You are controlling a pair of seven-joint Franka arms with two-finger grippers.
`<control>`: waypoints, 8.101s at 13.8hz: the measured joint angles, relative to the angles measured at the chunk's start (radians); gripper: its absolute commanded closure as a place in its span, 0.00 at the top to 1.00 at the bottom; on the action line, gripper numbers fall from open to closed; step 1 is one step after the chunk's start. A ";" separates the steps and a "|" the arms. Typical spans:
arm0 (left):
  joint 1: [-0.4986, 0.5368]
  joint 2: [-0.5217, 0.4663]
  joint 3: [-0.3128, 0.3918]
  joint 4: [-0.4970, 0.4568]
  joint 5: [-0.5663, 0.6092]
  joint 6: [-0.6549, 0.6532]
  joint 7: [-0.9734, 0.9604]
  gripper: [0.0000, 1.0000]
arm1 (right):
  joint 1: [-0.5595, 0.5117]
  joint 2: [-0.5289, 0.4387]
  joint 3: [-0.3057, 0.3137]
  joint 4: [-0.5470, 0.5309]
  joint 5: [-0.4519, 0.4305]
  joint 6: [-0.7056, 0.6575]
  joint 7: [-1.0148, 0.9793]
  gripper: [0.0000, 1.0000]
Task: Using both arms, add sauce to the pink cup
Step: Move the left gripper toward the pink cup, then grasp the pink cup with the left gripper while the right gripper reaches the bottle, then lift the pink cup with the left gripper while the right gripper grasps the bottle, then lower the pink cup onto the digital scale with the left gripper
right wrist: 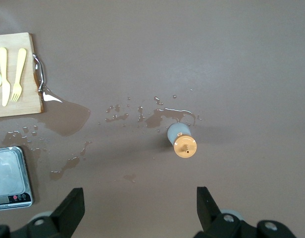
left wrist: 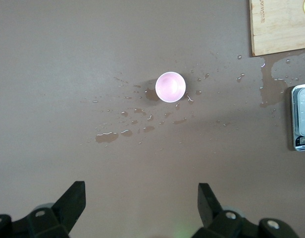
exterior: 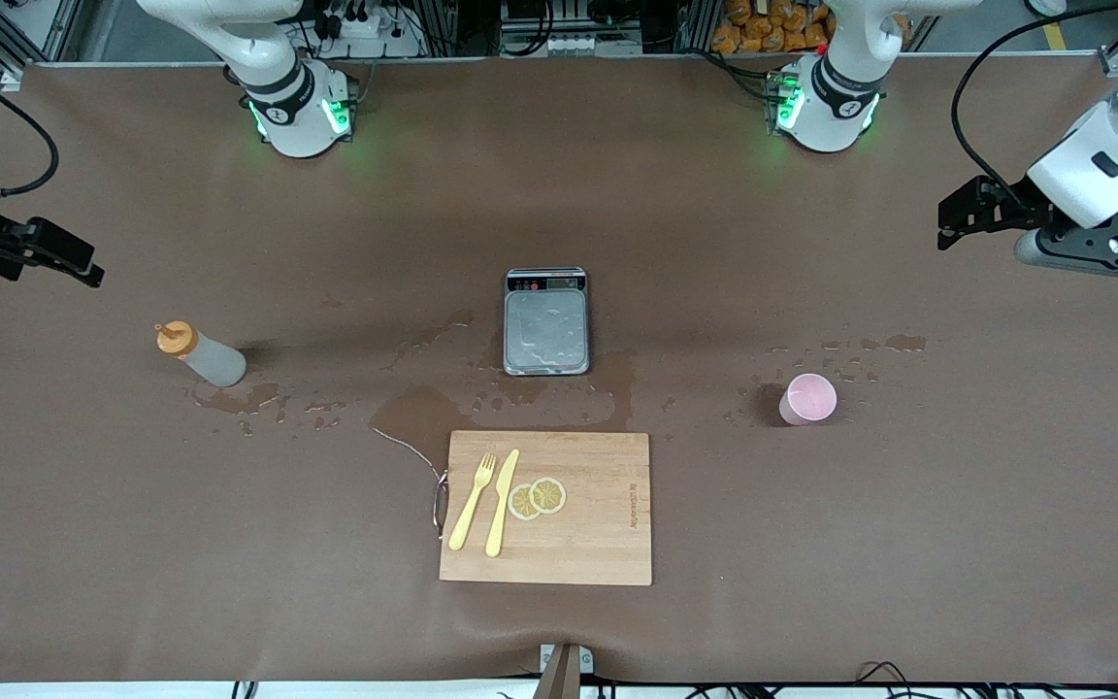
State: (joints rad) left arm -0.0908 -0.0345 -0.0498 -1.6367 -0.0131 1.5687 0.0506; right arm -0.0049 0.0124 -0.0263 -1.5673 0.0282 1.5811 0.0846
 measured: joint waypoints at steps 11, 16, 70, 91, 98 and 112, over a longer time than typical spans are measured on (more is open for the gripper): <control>0.000 0.008 0.000 -0.029 0.000 -0.004 0.000 1.00 | -0.068 0.015 -0.008 0.000 -0.005 0.013 -0.002 1.00; 0.004 0.036 0.001 -0.195 -0.002 0.160 0.000 1.00 | -0.149 0.041 -0.011 -0.003 -0.006 0.011 -0.004 1.00; -0.054 0.471 -0.014 -0.258 -0.145 0.742 -0.358 0.00 | -0.672 0.886 0.008 0.077 0.801 -0.145 0.553 1.00; -0.550 0.607 -0.038 0.060 -0.146 0.557 -1.294 0.00 | -0.570 0.942 0.014 0.062 0.832 -0.242 0.510 1.00; -0.652 0.693 -0.037 0.099 -0.146 0.612 -1.392 0.00 | -0.542 0.944 0.014 0.057 0.832 -0.240 0.509 0.56; -0.663 0.705 -0.022 0.122 -0.145 0.635 -1.404 1.00 | -0.501 0.918 0.013 0.110 0.834 -0.237 0.586 0.54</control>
State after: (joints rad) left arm -0.7535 0.6701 -0.0716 -1.5143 -0.1585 2.2039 -1.3530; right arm -0.5055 0.9307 -0.0131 -1.4572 0.8622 1.3441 0.6704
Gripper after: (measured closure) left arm 0.093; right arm 0.458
